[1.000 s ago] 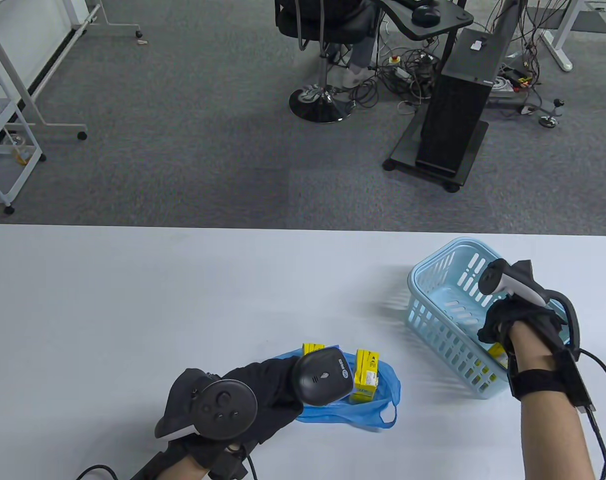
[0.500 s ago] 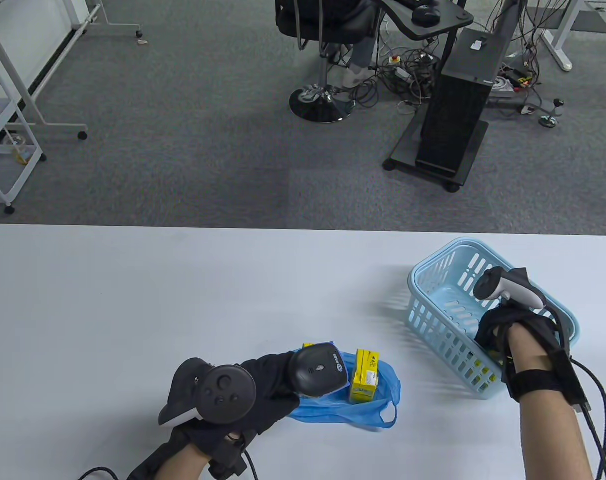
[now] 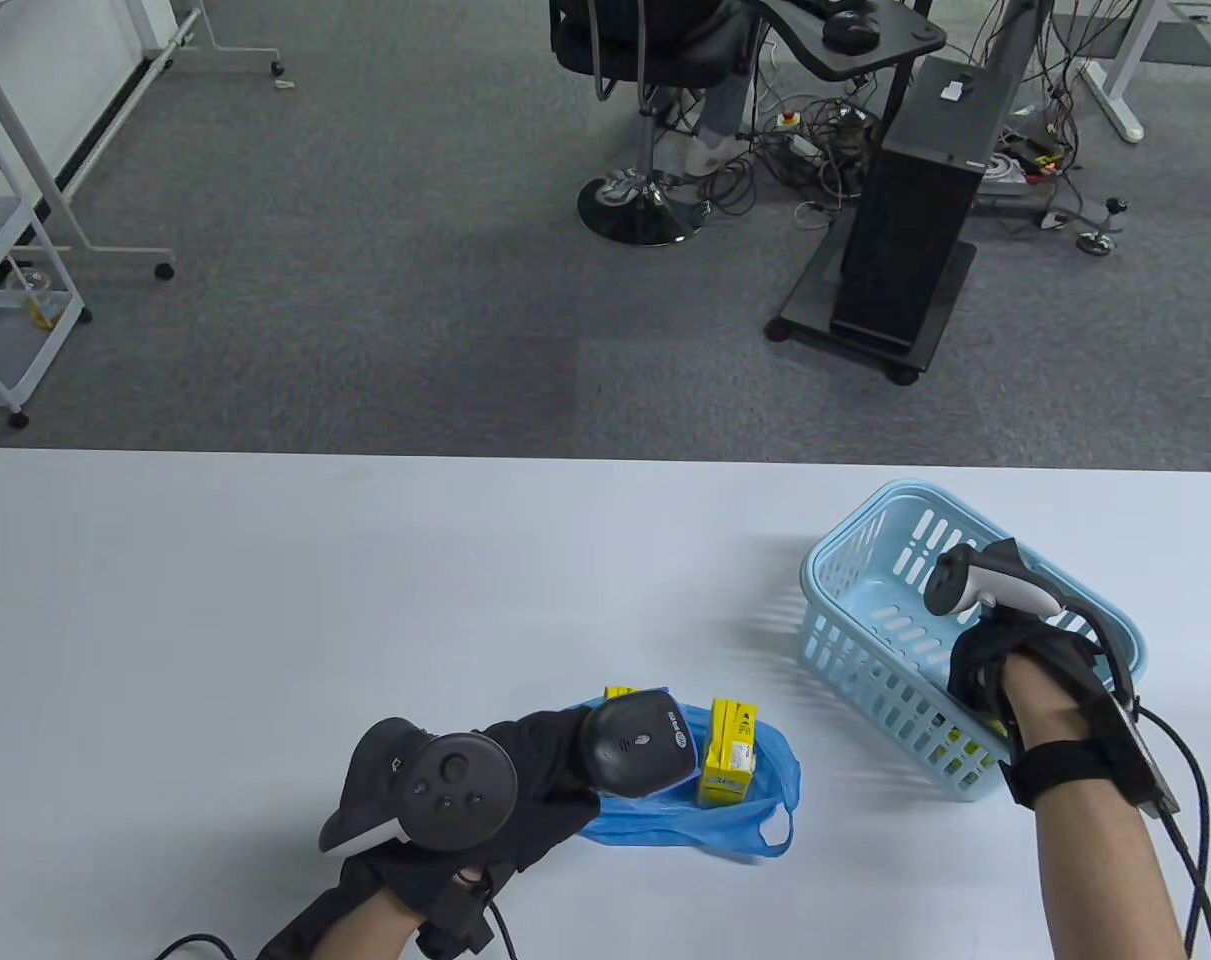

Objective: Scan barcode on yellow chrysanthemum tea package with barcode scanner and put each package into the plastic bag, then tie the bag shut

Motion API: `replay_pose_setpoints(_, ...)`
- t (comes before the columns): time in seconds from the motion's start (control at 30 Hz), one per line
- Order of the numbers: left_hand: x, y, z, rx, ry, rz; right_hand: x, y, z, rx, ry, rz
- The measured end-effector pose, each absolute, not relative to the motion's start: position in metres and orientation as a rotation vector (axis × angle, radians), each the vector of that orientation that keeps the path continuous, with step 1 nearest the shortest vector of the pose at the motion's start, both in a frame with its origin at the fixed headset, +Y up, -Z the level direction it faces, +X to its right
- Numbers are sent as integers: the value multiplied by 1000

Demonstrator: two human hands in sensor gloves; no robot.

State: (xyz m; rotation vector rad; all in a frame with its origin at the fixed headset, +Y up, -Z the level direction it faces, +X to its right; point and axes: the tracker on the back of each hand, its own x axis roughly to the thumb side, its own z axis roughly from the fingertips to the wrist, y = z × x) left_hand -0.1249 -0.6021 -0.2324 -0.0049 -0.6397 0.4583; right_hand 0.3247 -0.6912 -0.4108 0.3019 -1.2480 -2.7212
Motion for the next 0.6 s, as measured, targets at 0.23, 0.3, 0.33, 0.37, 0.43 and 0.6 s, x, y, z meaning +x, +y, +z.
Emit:
replay_pose_setpoints(0.23, -130, -591, -226, 38, -654, 492, 323, -647, -403, 349, -1012, -2845)
replay_pose_setpoints(0.3, -132, -589, -226, 54, -645, 483, 321, -630, -398, 341, -948, -2881)
replay_pose_setpoints(0.33, -133, -589, -225, 64, -631, 475, 320, -620, -394, 336, -906, -2896)
replay_pose_setpoints(0.37, -134, -588, -225, 70, -622, 470, 319, -613, -391, 335, -874, -2904)
replay_pose_setpoints(0.43, -137, -588, -226, 83, -601, 469, 315, -594, -381, 326, -783, -2946)
replay_pose_setpoints(0.6, -141, -586, -226, 90, -591, 475, 305, -558, -361, 218, -532, -3049)
